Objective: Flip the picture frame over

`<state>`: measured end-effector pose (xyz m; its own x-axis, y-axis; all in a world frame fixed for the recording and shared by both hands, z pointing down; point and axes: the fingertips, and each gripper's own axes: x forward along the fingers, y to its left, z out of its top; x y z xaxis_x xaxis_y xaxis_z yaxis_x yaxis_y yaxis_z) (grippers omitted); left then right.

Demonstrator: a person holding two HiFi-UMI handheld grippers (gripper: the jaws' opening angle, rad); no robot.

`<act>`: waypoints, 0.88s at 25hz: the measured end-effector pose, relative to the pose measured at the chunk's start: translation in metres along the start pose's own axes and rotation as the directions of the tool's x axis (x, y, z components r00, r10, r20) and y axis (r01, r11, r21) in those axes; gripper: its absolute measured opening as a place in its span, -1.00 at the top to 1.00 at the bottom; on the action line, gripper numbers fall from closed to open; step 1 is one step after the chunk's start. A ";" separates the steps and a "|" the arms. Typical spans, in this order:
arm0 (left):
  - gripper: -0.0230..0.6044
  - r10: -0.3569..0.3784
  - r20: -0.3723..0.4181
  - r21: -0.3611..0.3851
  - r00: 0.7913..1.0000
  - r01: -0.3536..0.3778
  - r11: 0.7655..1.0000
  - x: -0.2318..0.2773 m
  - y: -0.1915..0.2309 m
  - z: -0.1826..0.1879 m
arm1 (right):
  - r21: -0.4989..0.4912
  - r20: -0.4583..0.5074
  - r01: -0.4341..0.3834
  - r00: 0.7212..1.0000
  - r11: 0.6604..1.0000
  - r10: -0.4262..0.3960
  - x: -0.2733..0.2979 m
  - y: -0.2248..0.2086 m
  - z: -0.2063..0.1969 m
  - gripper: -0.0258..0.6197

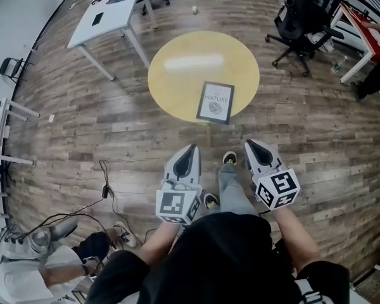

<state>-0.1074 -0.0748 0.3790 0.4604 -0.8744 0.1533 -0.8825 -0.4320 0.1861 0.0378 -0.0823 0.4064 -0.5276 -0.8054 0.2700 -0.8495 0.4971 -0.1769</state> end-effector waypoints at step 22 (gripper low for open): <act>0.85 -0.046 -0.447 0.098 0.893 0.100 0.990 0.284 0.134 -0.166 | 0.472 -0.544 -0.003 0.786 0.881 0.294 0.218 -0.150 -0.187 0.40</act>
<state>-0.0787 -0.3439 0.6089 0.4953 -0.6623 0.5622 -0.8370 -0.5370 0.1048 0.0491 -0.2724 0.6686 -0.6689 -0.3108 0.6753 -0.7433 0.2879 -0.6038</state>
